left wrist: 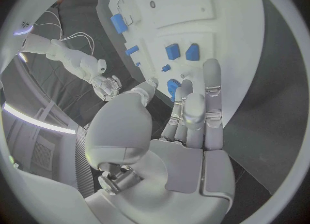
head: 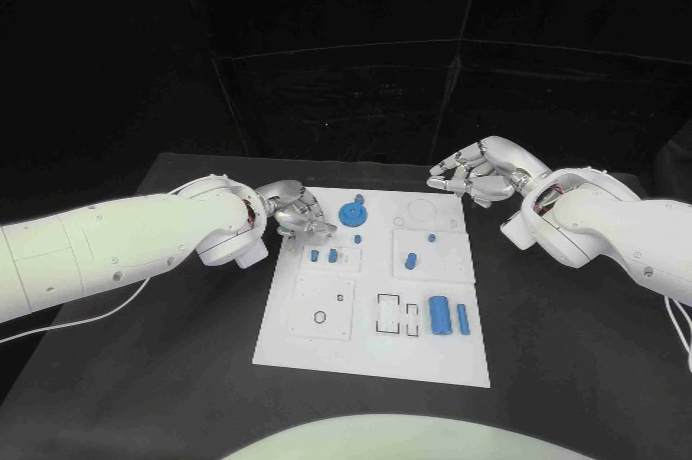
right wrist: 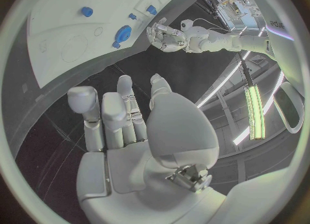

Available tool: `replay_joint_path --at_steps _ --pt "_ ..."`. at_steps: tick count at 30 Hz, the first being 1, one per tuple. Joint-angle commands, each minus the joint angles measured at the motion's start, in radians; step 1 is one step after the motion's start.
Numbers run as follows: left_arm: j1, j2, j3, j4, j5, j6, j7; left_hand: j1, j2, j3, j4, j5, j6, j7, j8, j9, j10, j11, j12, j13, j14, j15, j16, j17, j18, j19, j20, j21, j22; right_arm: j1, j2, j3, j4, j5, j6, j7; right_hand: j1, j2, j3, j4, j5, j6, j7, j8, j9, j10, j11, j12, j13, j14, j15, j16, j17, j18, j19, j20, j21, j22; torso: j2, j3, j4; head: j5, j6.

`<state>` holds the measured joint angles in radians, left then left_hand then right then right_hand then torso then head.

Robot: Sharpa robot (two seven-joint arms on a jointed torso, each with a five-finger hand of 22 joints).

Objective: Assemble the parts on the task board

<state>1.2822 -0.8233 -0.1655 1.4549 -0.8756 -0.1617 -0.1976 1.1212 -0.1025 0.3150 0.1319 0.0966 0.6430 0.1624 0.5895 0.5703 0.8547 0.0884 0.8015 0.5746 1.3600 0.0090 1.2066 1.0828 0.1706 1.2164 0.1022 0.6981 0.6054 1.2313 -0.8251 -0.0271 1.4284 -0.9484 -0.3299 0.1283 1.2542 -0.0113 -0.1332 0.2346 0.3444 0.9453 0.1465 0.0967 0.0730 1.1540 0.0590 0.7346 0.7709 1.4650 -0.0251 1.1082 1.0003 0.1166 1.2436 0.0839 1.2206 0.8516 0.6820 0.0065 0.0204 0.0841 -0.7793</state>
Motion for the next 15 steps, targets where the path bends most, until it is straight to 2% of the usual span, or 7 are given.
replay_joint_path --at_steps 1,4,6,7,9,12,15 --pt "0.002 0.021 0.001 -0.01 -0.022 -0.067 0.141 0.057 0.0 0.015 -0.028 0.004 -0.009 0.002 0.005 -0.017 -0.027 0.001 0.003 -0.014 -0.025 0.002 -0.02 -0.028 0.011 -0.003 0.008 -0.014 -0.01 0.001 0.002 0.001 0.0 0.004 0.004 0.006 -0.009 -0.002 -0.006 0.001 0.005 -0.005 0.0 0.007 -0.001 -0.006 0.0 0.001 -0.002 0.001 0.004 -0.003 0.0 0.017 0.0 0.002 -0.004 -0.001 0.001 0.0004 0.0004 -0.002 0.002" --pt "0.002 0.049 0.0 -0.027 -0.133 -0.085 0.2 0.11 0.005 0.047 -0.05 0.002 -0.006 0.01 -0.004 -0.044 -0.066 0.009 -0.022 -0.043 -0.054 0.008 -0.048 -0.069 0.011 -0.01 0.012 -0.03 -0.019 0.001 0.004 0.001 0.0 0.004 0.004 0.005 -0.009 -0.001 -0.006 0.002 0.005 -0.005 0.0 0.007 -0.001 -0.006 0.0 0.001 -0.002 0.001 0.004 -0.003 0.001 0.017 0.0 0.002 -0.004 -0.001 0.001 0.0008 -0.0003 -0.002 0.005" --pt "0.001 0.071 0.0 -0.038 -0.214 -0.099 0.234 0.132 -0.005 0.064 -0.057 -0.001 -0.006 0.008 -0.028 -0.079 -0.102 0.011 -0.063 -0.081 -0.12 0.013 -0.125 -0.166 0.012 -0.029 0.016 -0.055 -0.034 0.001 0.005 0.001 0.0 0.004 0.004 0.005 -0.009 -0.001 -0.006 0.002 0.006 -0.005 0.0 0.007 -0.001 -0.006 0.0 0.001 -0.002 0.001 0.004 -0.003 0.001 0.017 0.001 0.002 -0.004 0.0 0.002 0.0007 -0.0014 -0.004 0.007" --pt "0.001 0.08 0.0 -0.044 -0.25 -0.105 0.248 0.146 -0.011 0.07 -0.067 0.0 -0.007 0.004 -0.037 -0.089 -0.105 0.011 -0.069 -0.09 -0.12 0.011 -0.125 -0.168 0.012 -0.029 0.017 -0.057 -0.036 0.001 0.005 0.001 0.0 0.004 0.004 0.005 -0.009 0.0 -0.006 0.002 0.006 -0.005 0.0 0.007 -0.001 -0.006 0.0 0.002 -0.002 0.001 0.004 -0.003 0.001 0.017 0.001 0.002 -0.004 0.0 0.003 0.0002 -0.0023 -0.006 0.009" --pt "0.001 0.099 0.0 -0.057 -0.318 -0.116 0.271 0.17 -0.027 0.083 -0.083 -0.001 0.01 0.005 -0.067 -0.128 -0.101 0.012 -0.089 -0.121 -0.093 0.01 -0.094 -0.143 0.013 -0.012 0.016 -0.056 -0.037 0.001 0.006 0.001 -0.001 0.004 0.005 0.004 -0.008 0.001 -0.006 0.002 0.007 -0.005 0.0 0.007 -0.001 -0.006 0.0 0.002 -0.002 0.001 0.004 -0.002 0.002 0.017 0.001 0.002 -0.004 0.0 0.002 -0.0004 -0.0009 -0.008 0.008" --pt "0.0 0.121 -0.001 -0.073 -0.403 -0.125 0.292 0.182 -0.055 0.094 -0.091 -0.006 0.093 0.001 -0.135 -0.218 -0.058 0.002 -0.129 -0.194 0.006 0.003 0.03 -0.026 0.013 0.053 0.006 -0.022 -0.023 0.001 0.008 0.001 -0.001 0.004 0.007 0.004 -0.006 0.004 -0.006 0.003 0.009 -0.005 0.0 0.007 -0.001 -0.005 -0.001 0.002 -0.002 0.001 0.004 -0.003 0.002 0.017 0.001 0.002 -0.004 0.0 0.002 0.0008 -0.0029 -0.006 0.009" --pt "0.0 0.143 -0.002 -0.091 -0.472 -0.12 0.3 0.19 -0.072 0.09 -0.099 -0.012 0.135 -0.011 -0.183 -0.274 -0.038 0.0 -0.168 -0.249 0.061 -0.003 0.109 0.06 -0.005 0.114 0.0 0.091 0.089 0.001 0.01 0.001 -0.002 0.004 0.008 0.004 -0.005 0.004 -0.006 0.003 0.009 -0.005 0.0 0.007 -0.001 -0.005 -0.001 0.003 -0.002 0.002 0.004 -0.002 0.003 0.017 0.002 0.002 -0.004 0.0 0.002 0.0009 -0.0021 -0.009 0.011"
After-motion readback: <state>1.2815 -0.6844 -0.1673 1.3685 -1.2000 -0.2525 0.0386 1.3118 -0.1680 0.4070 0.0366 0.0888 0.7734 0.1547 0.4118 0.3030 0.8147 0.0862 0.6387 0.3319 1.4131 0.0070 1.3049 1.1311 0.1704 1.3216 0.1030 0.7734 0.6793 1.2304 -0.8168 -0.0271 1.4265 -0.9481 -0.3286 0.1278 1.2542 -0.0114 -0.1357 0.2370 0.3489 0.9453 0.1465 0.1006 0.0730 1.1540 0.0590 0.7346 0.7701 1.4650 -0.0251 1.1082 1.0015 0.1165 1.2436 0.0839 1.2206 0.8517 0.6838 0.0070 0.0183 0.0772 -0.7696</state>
